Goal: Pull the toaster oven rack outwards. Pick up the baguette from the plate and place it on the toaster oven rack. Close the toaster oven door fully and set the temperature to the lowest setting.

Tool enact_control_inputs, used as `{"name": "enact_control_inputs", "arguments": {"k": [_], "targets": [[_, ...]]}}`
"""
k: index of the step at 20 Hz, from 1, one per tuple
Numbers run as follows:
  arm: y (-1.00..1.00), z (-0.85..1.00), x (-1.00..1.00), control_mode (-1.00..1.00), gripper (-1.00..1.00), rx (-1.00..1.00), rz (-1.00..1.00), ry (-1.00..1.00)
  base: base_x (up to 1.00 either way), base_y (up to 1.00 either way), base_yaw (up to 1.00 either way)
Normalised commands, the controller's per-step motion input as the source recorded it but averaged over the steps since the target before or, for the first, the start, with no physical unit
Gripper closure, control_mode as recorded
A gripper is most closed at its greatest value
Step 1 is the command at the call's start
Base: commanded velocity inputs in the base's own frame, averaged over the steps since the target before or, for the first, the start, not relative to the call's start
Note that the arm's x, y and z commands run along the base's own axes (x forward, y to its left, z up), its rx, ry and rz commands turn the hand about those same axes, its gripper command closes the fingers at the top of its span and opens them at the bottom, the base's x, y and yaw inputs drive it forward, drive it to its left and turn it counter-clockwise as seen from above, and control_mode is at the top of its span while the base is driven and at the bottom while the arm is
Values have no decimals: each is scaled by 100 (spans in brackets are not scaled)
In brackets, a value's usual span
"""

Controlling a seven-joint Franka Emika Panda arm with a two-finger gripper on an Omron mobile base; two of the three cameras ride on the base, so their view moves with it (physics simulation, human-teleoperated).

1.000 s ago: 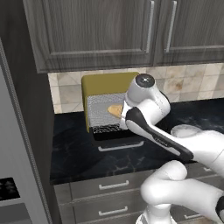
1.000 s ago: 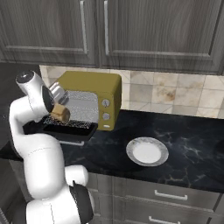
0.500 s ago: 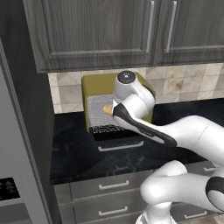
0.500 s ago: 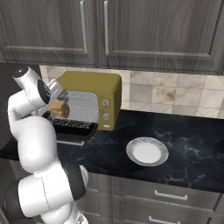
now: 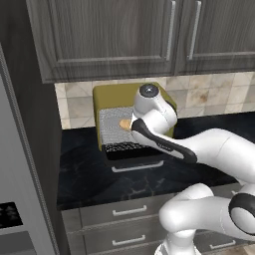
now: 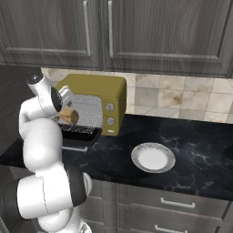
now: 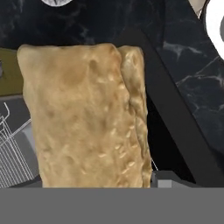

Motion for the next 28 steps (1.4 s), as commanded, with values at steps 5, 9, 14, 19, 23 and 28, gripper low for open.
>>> {"name": "enact_control_inputs", "arguments": {"k": [5, 9, 14, 19, 23, 28], "targets": [[-28, -6, 31, -100, 100, -2, 23, 0, 0, 0, 0], [-14, -4, 34, -100, 100, -8, 27, -1, 0, 0, 0], [-16, -2, 38, -100, 100, -12, 29, -2, 0, 0, 0], [-28, -9, 34, -100, 100, -16, 27, -3, 0, 0, 0], [-36, -4, 35, -100, 100, -14, 25, -1, 0, 0, 0], [-35, 0, 43, -100, 100, -12, 25, -2, 0, 0, 0]]}}
